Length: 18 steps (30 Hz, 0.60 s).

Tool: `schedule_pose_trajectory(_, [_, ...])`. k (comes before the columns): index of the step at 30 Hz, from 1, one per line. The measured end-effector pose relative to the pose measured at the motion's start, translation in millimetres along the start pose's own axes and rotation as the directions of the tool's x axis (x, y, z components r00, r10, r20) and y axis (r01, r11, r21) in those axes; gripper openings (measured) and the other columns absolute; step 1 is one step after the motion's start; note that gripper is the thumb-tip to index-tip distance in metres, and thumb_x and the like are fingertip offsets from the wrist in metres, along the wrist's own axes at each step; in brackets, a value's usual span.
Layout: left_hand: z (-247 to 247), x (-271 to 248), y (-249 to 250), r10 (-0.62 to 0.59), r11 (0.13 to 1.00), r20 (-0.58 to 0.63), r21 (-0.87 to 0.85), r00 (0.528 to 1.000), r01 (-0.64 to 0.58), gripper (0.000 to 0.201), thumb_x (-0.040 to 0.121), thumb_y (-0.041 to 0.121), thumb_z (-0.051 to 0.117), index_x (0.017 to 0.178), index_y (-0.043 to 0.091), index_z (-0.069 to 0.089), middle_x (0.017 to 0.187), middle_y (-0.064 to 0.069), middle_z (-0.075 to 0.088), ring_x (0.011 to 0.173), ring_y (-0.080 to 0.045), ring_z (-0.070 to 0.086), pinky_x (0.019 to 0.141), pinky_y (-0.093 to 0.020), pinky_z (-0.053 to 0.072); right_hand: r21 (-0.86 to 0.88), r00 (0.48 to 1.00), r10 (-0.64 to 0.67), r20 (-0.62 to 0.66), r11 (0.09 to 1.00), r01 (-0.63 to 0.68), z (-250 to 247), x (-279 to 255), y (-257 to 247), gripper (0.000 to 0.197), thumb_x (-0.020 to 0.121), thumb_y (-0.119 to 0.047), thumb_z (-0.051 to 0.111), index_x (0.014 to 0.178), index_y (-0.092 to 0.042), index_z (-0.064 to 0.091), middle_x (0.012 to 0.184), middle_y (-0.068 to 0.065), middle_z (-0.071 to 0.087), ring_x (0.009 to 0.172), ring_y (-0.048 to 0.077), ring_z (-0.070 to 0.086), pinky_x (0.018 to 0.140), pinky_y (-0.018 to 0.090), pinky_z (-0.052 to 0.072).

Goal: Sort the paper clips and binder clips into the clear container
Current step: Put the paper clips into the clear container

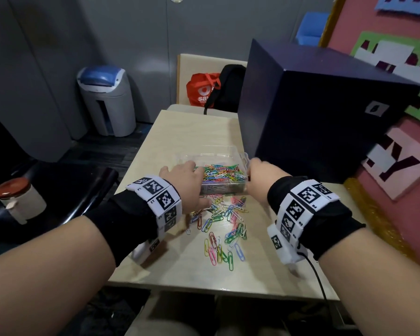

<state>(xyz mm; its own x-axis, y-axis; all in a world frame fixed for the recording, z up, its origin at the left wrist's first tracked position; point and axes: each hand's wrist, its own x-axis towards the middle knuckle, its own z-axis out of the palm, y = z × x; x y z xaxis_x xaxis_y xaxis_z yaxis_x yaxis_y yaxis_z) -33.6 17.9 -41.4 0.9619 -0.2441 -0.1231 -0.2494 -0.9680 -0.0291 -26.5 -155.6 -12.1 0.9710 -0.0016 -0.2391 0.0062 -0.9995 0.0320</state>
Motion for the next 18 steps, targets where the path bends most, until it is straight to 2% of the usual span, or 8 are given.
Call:
schedule_pose_trajectory(2, [-6, -7, 6, 0.028, 1.000, -0.086, 0.001, 0.996, -0.028, 0.056, 0.082, 0.053, 0.059, 0.127, 0.023, 0.043, 0.123, -0.005, 0.045, 0.113, -0.027, 0.049, 0.093, -0.043, 0.042, -0.121, 0.993, 0.000, 0.116, 0.993, 0.015, 0, -6, 2, 0.039, 0.098, -0.007, 0.041, 0.136, -0.005, 0.042, 0.134, 0.013, 0.051, 0.121, 0.028, 0.054, 0.095, 0.033, 0.046])
schedule_pose_trajectory(3, [-9, -9, 8, 0.042, 0.999, -0.089, 0.018, 0.995, -0.041, 0.046, 0.085, 0.047, 0.058, 0.122, 0.022, 0.045, 0.118, -0.006, 0.047, 0.107, -0.027, 0.052, 0.087, -0.041, 0.043, -0.163, 0.987, 0.001, 0.161, 0.986, 0.026, 4, -9, 2, 0.039, 0.098, -0.008, 0.040, 0.137, -0.005, 0.044, 0.136, 0.012, 0.050, 0.124, 0.028, 0.052, 0.098, 0.033, 0.045])
schedule_pose_trajectory(5, [-11, -10, 9, 0.056, 0.996, -0.018, 0.065, 0.998, -0.055, 0.031, 0.090, 0.037, 0.054, 0.116, 0.020, 0.050, 0.111, -0.005, 0.052, 0.096, -0.026, 0.056, 0.075, -0.037, 0.044, -0.251, 0.971, -0.056, 0.231, 0.961, 0.115, 12, -11, -4, 0.039, 0.099, -0.012, 0.040, 0.137, -0.006, 0.047, 0.138, 0.012, 0.050, 0.126, 0.028, 0.050, 0.100, 0.035, 0.043])
schedule_pose_trajectory(7, [-7, -7, 7, 0.051, 0.995, 0.079, 0.084, 0.996, -0.057, 0.026, 0.093, 0.030, 0.050, 0.117, 0.020, 0.054, 0.107, -0.004, 0.058, 0.087, -0.024, 0.056, 0.070, -0.034, 0.046, -0.310, 0.961, -0.077, 0.266, 0.937, 0.161, 22, -9, -9, 0.038, 0.100, -0.014, 0.040, 0.136, -0.007, 0.048, 0.139, 0.013, 0.046, 0.129, 0.029, 0.045, 0.101, 0.035, 0.041])
schedule_pose_trajectory(9, [-3, -3, 3, 0.043, 0.996, 0.130, 0.066, 0.991, -0.052, 0.027, 0.094, 0.026, 0.047, 0.120, 0.020, 0.053, 0.108, -0.005, 0.059, 0.089, -0.023, 0.058, 0.074, -0.035, 0.052, -0.222, 0.977, -0.075, 0.198, 0.968, 0.119, 23, -10, -10, 0.040, 0.098, -0.017, 0.046, 0.136, -0.007, 0.045, 0.140, 0.016, 0.043, 0.127, 0.032, 0.045, 0.100, 0.038, 0.041])
schedule_pose_trajectory(12, [0, 3, 1, 0.053, 0.997, 0.166, 0.055, 0.985, -0.063, 0.034, 0.095, 0.029, 0.048, 0.126, 0.016, 0.050, 0.119, -0.007, 0.057, 0.105, -0.026, 0.059, 0.088, -0.040, 0.053, -0.092, 0.982, -0.139, 0.130, 0.984, 0.152, 25, -4, -13, 0.047, 0.093, -0.011, 0.049, 0.140, -0.011, 0.040, 0.143, 0.017, 0.036, 0.125, 0.035, 0.048, 0.100, 0.041, 0.044])
schedule_pose_trajectory(15, [0, 4, 6, 0.096, 0.992, 0.219, 0.058, 0.971, -0.111, 0.054, 0.090, 0.045, 0.056, 0.135, 0.018, 0.046, 0.128, -0.007, 0.053, 0.114, -0.026, 0.056, 0.095, -0.039, 0.050, -0.031, 0.971, -0.158, 0.180, 0.986, 0.166, 26, -3, -22, 0.056, 0.090, -0.002, 0.043, 0.142, -0.023, 0.041, 0.141, 0.011, 0.033, 0.127, 0.035, 0.043, 0.103, 0.044, 0.043])
schedule_pose_trajectory(18, [1, -2, 9, 0.137, 0.985, 0.239, 0.072, 0.961, -0.159, 0.068, 0.079, 0.056, 0.065, 0.135, 0.021, 0.047, 0.129, -0.006, 0.050, 0.115, -0.026, 0.054, 0.094, -0.037, 0.049, -0.075, 0.955, -0.187, 0.231, 0.975, 0.209, 23, -5, -29, 0.053, 0.093, -0.003, 0.045, 0.142, -0.022, 0.042, 0.139, 0.011, 0.033, 0.125, 0.035, 0.047, 0.103, 0.041, 0.044])
